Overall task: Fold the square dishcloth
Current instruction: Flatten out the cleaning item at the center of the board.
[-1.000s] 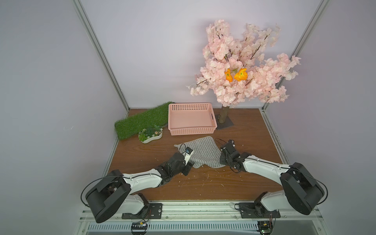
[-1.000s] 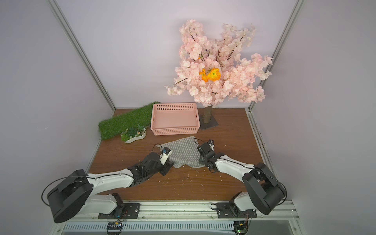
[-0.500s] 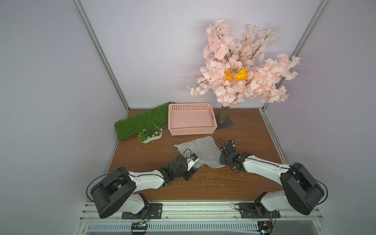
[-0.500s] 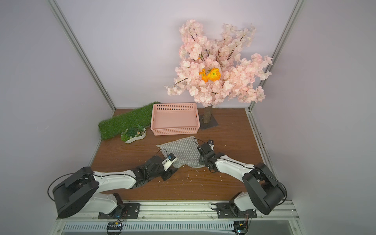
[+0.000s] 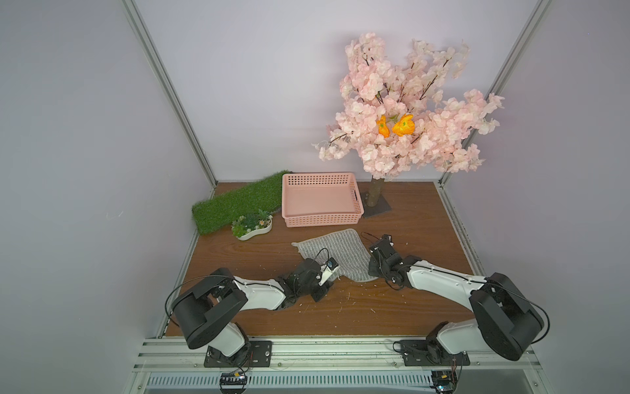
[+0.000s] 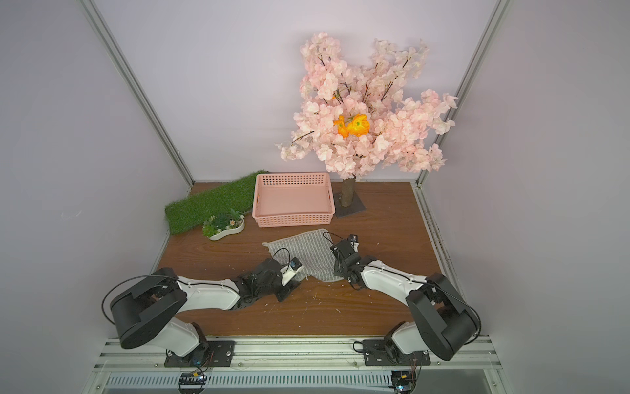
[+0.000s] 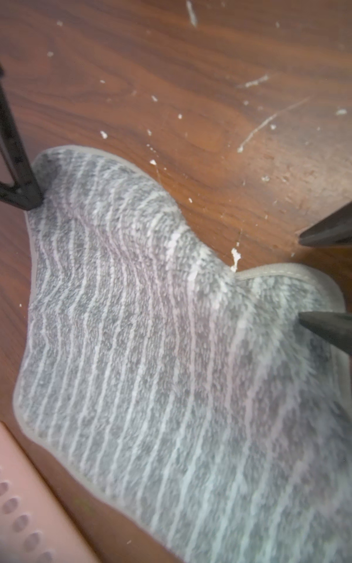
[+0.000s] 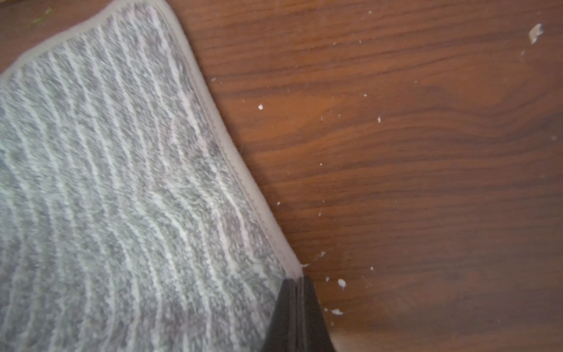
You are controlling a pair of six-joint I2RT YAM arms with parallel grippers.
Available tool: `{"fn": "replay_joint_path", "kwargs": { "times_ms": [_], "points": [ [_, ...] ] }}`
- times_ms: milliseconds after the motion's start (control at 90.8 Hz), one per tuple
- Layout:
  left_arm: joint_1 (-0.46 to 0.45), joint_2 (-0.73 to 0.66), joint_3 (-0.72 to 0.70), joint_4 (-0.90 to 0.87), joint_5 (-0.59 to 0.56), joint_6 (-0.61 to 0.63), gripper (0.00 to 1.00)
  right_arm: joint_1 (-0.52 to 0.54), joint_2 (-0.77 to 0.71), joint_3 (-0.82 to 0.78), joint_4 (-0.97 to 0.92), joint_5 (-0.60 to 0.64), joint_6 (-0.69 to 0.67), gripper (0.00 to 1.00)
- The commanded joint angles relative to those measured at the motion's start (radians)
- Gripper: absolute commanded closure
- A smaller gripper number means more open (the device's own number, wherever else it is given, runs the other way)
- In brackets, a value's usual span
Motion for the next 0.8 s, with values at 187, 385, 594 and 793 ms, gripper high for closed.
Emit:
{"fn": "replay_joint_path", "kwargs": {
  "times_ms": [187, 385, 594, 793],
  "points": [
    [-0.017, -0.111, -0.021, -0.096, 0.077, -0.029, 1.00, -0.019, -0.016, 0.026, -0.017, 0.044, -0.023, 0.98],
    [-0.017, -0.233, -0.048, -0.181, 0.179, -0.066, 1.00, -0.059, 0.000, 0.057, -0.035, 0.066, -0.063, 1.00],
    [-0.018, -0.286, -0.080, -0.127, 0.139, -0.130, 0.90, -0.068, -0.011, 0.055, -0.051, 0.062, -0.076, 0.99],
    [-0.036, -0.186, -0.029, -0.097, 0.058, -0.085, 0.56, -0.070, 0.001, 0.042, -0.035, 0.040, -0.075, 0.99]
  ]
}}
